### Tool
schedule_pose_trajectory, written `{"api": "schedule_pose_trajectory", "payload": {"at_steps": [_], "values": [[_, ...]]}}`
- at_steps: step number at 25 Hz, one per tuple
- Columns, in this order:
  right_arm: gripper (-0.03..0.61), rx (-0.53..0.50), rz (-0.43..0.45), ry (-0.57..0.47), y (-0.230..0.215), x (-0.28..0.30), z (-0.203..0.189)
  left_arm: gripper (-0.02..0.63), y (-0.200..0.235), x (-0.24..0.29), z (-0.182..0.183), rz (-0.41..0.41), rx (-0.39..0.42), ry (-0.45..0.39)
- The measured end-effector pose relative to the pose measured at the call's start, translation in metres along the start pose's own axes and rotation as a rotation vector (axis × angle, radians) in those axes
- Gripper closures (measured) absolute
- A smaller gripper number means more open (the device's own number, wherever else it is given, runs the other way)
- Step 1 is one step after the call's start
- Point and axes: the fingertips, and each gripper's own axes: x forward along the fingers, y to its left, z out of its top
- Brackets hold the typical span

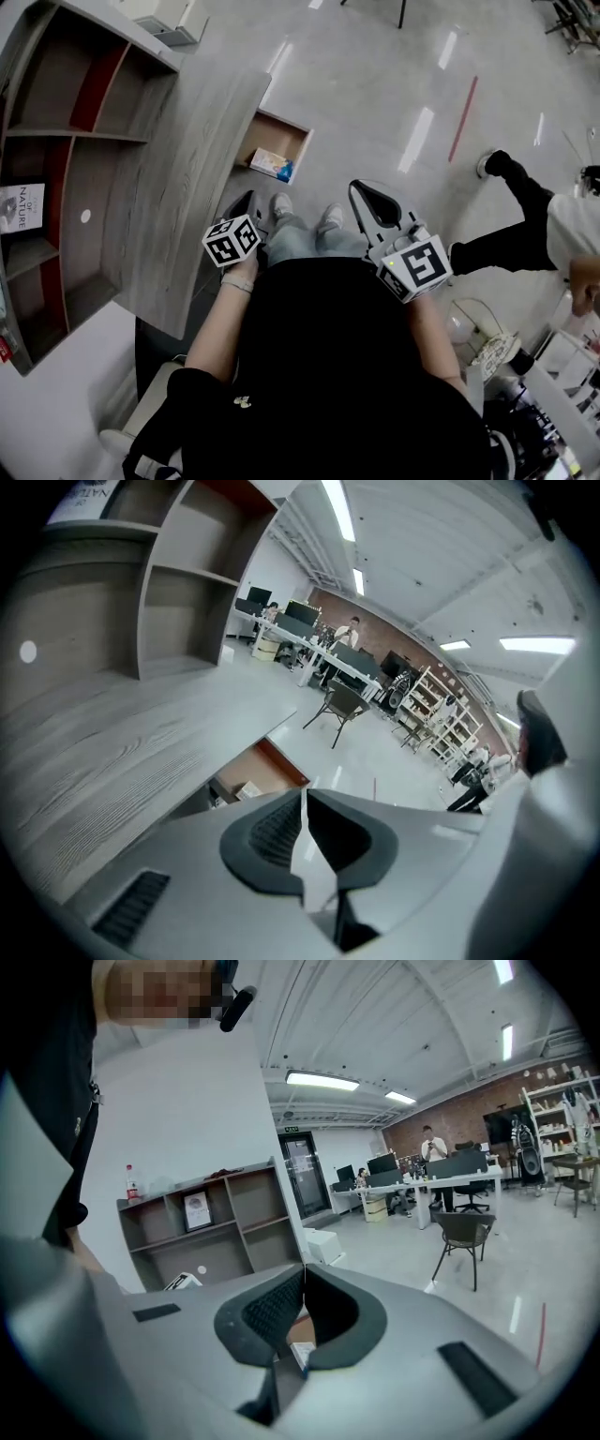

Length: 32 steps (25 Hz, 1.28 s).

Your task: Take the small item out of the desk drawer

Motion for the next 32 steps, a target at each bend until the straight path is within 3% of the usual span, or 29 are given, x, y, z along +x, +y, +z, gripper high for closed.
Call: {"api": "schedule_pose_trajectory", "payload": {"at_steps": [3,8,13,22,32], "values": [[0.581,-0.009,-0.047,0.029,0.003,0.002,-0.003,0.597,0.019,0.026,-0.009,-0.008,-0.064,0.048],[0.581,-0.003,-0.113,0.065,0.007,0.010,-0.011,0.517,0.047,0.065,-0.015,-0.005,-0.083,0.091],[0.581,0.030,-0.202,0.099,0.009,0.003,-0.019,0.397,0.060,0.097,-0.027,-0.004,-0.155,0.157],[0.581,0.039,-0.353,0.158,0.009,-0.004,-0.032,0.346,0.087,0.151,-0.042,0.006,-0.270,0.220],[0.581,0.013,-0.475,0.189,0.011,-0.011,-0.044,0.319,0.105,0.184,-0.066,0.055,-0.291,0.300]]}}
